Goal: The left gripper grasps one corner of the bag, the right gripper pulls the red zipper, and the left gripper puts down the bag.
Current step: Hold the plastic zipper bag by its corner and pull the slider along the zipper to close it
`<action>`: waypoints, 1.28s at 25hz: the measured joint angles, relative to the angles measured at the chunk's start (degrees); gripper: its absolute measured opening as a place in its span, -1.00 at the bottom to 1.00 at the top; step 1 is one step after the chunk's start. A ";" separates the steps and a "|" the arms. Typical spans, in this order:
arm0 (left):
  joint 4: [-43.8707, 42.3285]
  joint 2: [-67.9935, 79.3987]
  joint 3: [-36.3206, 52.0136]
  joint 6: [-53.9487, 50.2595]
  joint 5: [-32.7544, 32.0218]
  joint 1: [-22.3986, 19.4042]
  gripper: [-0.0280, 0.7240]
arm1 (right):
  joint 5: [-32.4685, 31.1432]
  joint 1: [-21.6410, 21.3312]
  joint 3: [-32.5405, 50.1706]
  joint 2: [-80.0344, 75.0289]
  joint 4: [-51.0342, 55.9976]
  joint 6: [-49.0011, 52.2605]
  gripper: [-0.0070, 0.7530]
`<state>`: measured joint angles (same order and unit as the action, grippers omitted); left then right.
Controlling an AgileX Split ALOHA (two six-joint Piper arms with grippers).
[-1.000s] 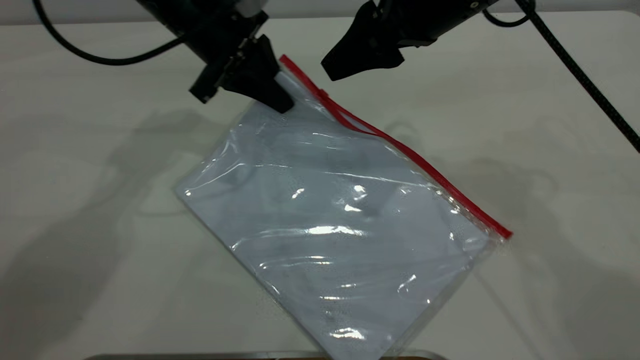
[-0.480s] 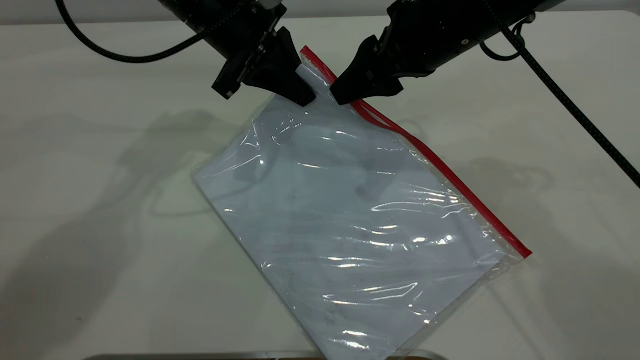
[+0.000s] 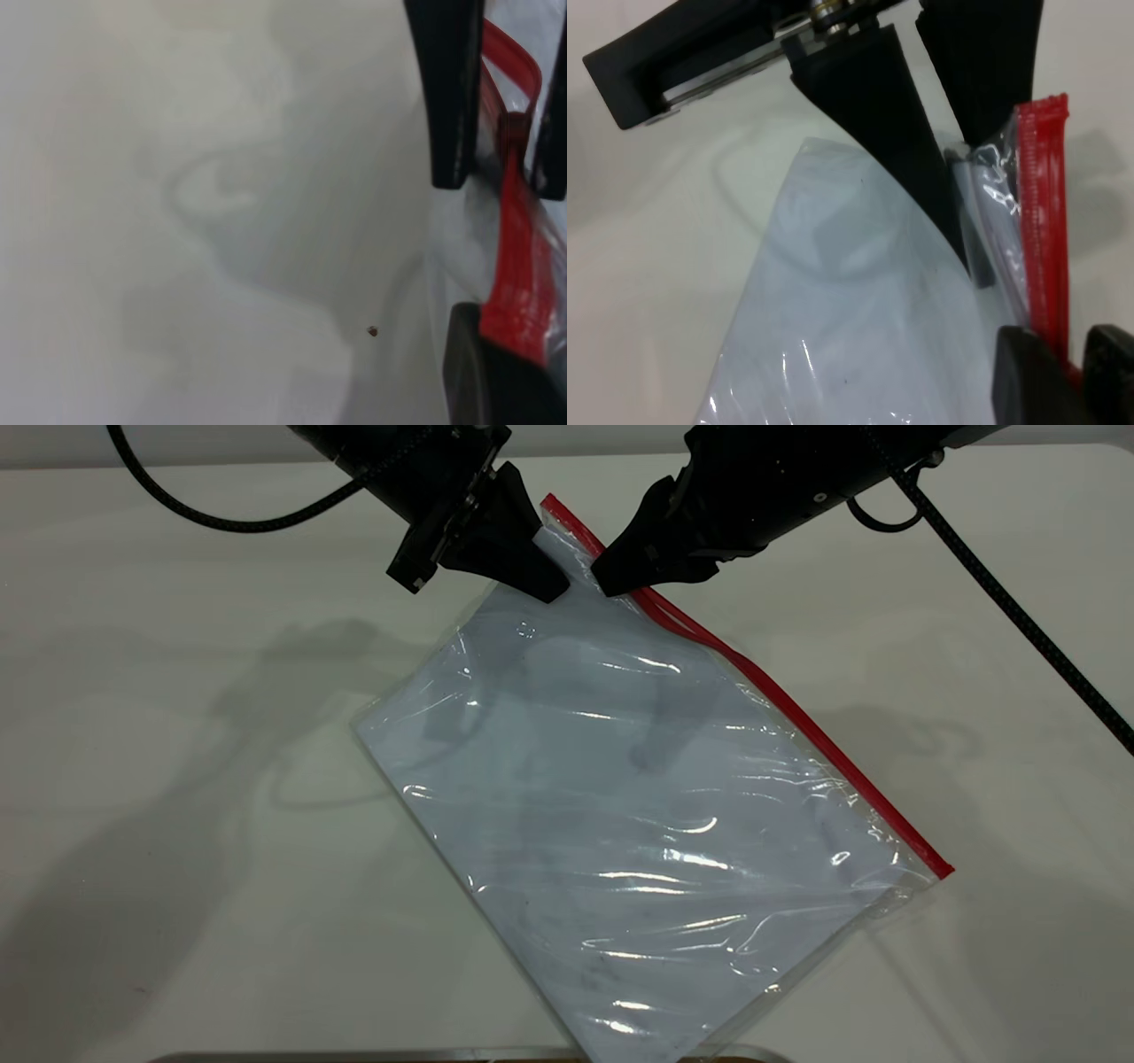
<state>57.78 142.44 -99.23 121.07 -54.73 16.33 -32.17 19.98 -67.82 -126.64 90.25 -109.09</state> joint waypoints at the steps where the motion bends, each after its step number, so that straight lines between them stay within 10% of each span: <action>1: 0.00 0.00 0.00 0.00 0.00 0.00 -0.78 | 0.00 0.00 0.00 -0.02 0.00 0.00 -0.66; 32: 4.23 0.63 0.05 -0.50 -1.76 -3.08 -0.78 | -0.29 0.02 -1.34 0.03 -8.38 12.04 -0.89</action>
<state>62.01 143.07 -99.18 120.57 -56.49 13.25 -32.46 20.00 -69.17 -126.60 81.87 -97.04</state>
